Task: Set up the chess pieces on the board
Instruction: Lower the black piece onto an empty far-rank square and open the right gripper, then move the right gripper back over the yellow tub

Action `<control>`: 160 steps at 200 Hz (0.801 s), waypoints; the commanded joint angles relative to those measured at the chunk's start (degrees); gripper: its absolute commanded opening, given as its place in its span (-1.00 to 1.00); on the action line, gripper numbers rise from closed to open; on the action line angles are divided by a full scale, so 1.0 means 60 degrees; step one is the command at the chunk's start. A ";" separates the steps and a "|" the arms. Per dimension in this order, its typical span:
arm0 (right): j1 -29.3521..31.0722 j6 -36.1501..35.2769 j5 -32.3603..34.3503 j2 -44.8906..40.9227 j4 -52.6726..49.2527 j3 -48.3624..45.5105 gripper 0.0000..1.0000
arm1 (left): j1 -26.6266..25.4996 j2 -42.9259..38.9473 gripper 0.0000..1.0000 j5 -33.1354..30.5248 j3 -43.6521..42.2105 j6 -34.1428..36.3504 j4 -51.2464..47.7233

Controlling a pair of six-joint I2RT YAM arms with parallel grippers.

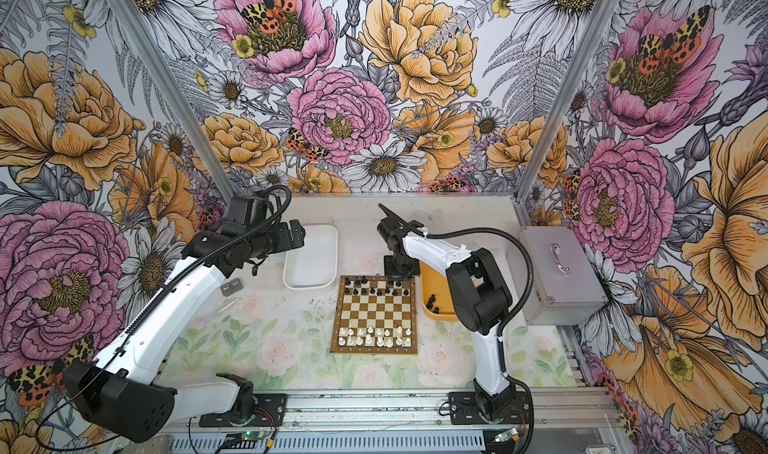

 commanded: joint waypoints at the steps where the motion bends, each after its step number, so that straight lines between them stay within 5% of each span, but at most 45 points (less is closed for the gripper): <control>1: 0.0055 0.0022 0.0211 0.0048 0.0092 0.0416 -0.61 | 0.0158 -0.0282 0.98 0.0167 -0.0108 0.0143 0.0133; 160: -0.0677 0.0472 0.1710 -0.2625 -0.0704 0.0244 -0.16 | -0.0143 0.0964 0.98 0.0542 0.1028 0.0164 0.0562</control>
